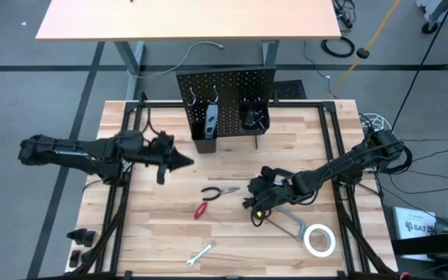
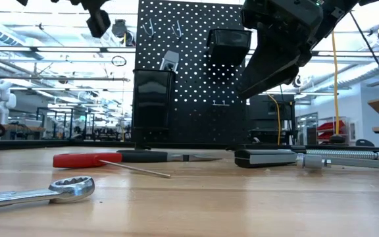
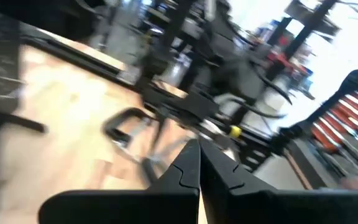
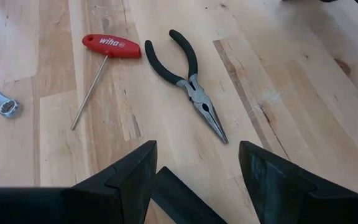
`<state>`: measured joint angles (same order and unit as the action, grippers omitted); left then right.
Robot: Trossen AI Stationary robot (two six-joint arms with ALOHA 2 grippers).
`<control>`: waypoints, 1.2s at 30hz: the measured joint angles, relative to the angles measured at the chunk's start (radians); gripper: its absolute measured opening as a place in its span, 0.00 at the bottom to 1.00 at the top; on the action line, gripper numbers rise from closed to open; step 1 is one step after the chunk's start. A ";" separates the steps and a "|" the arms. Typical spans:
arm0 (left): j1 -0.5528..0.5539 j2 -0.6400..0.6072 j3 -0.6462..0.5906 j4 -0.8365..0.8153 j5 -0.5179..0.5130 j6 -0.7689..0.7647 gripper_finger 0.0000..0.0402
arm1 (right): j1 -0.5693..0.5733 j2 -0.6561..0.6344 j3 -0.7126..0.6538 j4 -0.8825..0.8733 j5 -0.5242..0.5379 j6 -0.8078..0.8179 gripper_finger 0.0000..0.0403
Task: Hang tools onto peg board
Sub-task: Put the allen wrench into the left black bin on the pegboard
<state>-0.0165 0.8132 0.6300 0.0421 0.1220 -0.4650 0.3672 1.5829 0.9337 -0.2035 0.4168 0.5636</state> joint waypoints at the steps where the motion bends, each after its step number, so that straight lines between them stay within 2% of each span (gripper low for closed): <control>1: -0.028 0.009 0.000 0.010 -0.011 -0.003 0.01 | 0.000 0.000 0.000 0.001 0.000 0.001 0.55; 4: -0.106 0.047 0.000 0.006 -0.055 -0.029 0.01 | 0.000 0.000 0.000 0.002 0.000 0.001 0.55; 11: -0.242 0.190 0.000 -0.002 -0.062 -0.090 0.01 | 0.002 0.000 0.000 0.003 -0.004 0.009 0.55; 14: -0.257 0.252 0.000 -0.015 -0.064 -0.155 0.01 | 0.002 0.000 0.000 0.003 -0.004 0.019 0.55; 21: -0.272 0.391 0.000 -0.081 -0.049 -0.158 0.01 | 0.001 0.000 0.000 0.004 -0.004 0.019 0.55; 27: -0.319 0.502 0.000 -0.013 0.050 -0.159 0.01 | 0.001 0.000 0.000 0.004 -0.004 0.019 0.55; 32: -0.340 0.559 0.000 0.102 0.050 -0.159 0.01 | 0.001 0.000 0.000 0.004 0.000 0.009 0.55; 36: -0.340 0.575 0.000 0.133 0.046 -0.140 0.09 | 0.001 0.000 0.000 0.006 0.000 0.003 0.55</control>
<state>-0.3565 1.3884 0.6300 0.1749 0.1679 -0.6048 0.3683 1.5829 0.9337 -0.1978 0.4171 0.5667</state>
